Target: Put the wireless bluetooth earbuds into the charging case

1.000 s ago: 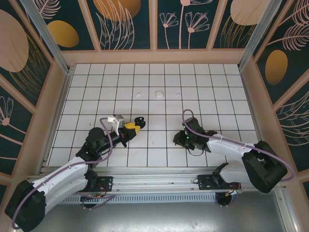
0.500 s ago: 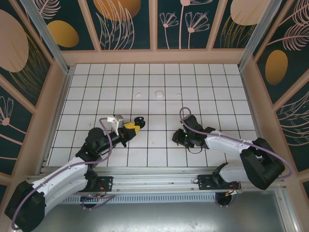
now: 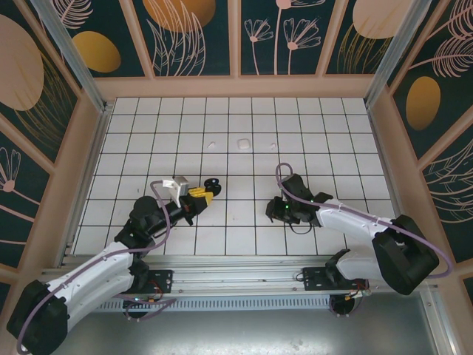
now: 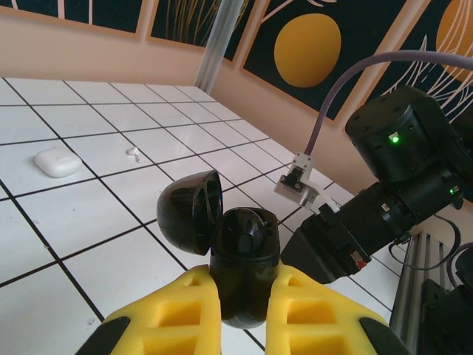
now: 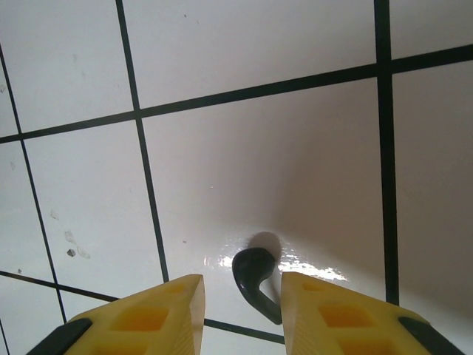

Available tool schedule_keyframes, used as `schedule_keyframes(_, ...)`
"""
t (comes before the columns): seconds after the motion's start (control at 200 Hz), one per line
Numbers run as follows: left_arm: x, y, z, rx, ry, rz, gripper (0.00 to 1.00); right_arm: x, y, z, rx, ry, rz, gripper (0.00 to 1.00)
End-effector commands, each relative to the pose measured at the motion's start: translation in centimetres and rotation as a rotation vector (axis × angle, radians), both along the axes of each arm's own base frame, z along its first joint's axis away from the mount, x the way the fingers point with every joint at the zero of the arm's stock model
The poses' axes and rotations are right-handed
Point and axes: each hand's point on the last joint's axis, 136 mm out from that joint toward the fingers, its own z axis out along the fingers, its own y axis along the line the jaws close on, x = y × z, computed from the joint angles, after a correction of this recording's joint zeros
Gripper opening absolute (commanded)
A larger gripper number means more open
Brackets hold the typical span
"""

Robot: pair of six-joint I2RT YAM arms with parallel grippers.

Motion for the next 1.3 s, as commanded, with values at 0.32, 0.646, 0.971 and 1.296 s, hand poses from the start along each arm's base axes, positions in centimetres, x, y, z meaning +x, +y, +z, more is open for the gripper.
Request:
schedule_keyframes(0.32, -0.4, 0.3, 0.4, -0.013, -0.016, 0.005, 0.00, -1.9, 1.9, -1.4, 0.030, 0.067, 0.043, 0.32)
schedule_keyframes(0.646, -0.8, 0.7, 0.6, -0.017, -0.027, 0.012, 0.00, -1.8, 1.9, -0.8, -0.024, 0.063, 0.033, 0.32)
schedule_keyframes(0.971, -1.1, 1.1, 0.5, -0.024, -0.037, 0.020, 0.00, -0.7, -0.4, 0.9, -0.036, -0.006, -0.051, 0.31)
schedule_keyframes(1.296, -1.0, 0.9, 0.6, -0.024, -0.037, 0.014, 0.00, 0.1, -0.5, 0.1, -0.036, -0.002, -0.047, 0.35)
